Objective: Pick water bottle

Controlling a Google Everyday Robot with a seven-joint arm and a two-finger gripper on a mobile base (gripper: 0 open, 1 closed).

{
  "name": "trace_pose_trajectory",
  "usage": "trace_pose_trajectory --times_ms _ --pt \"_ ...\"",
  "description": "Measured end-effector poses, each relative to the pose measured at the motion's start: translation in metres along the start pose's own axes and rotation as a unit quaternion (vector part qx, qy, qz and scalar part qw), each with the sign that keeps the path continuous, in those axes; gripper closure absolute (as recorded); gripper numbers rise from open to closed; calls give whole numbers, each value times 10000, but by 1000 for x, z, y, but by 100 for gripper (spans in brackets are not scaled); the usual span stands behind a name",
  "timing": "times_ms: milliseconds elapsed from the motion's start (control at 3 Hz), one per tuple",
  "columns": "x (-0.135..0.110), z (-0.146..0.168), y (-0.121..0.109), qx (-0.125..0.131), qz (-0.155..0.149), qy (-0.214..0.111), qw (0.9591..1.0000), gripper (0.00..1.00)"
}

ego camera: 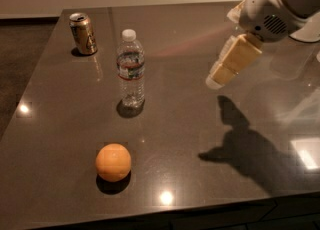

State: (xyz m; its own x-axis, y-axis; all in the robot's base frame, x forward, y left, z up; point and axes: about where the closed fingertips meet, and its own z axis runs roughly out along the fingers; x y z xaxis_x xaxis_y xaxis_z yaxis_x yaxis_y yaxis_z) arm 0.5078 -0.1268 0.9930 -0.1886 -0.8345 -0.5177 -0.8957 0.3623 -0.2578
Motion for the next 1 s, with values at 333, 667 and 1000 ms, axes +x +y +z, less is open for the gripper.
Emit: trace_pose_trajectory --times_ms 333,667,1000 --pt "-25 32 -10 69 152 -181 9997 0" --pt "-51 58 -12 -83 299 -455 9985 0" --pt "-74 76 -3 -298 391 -741 9960 0"
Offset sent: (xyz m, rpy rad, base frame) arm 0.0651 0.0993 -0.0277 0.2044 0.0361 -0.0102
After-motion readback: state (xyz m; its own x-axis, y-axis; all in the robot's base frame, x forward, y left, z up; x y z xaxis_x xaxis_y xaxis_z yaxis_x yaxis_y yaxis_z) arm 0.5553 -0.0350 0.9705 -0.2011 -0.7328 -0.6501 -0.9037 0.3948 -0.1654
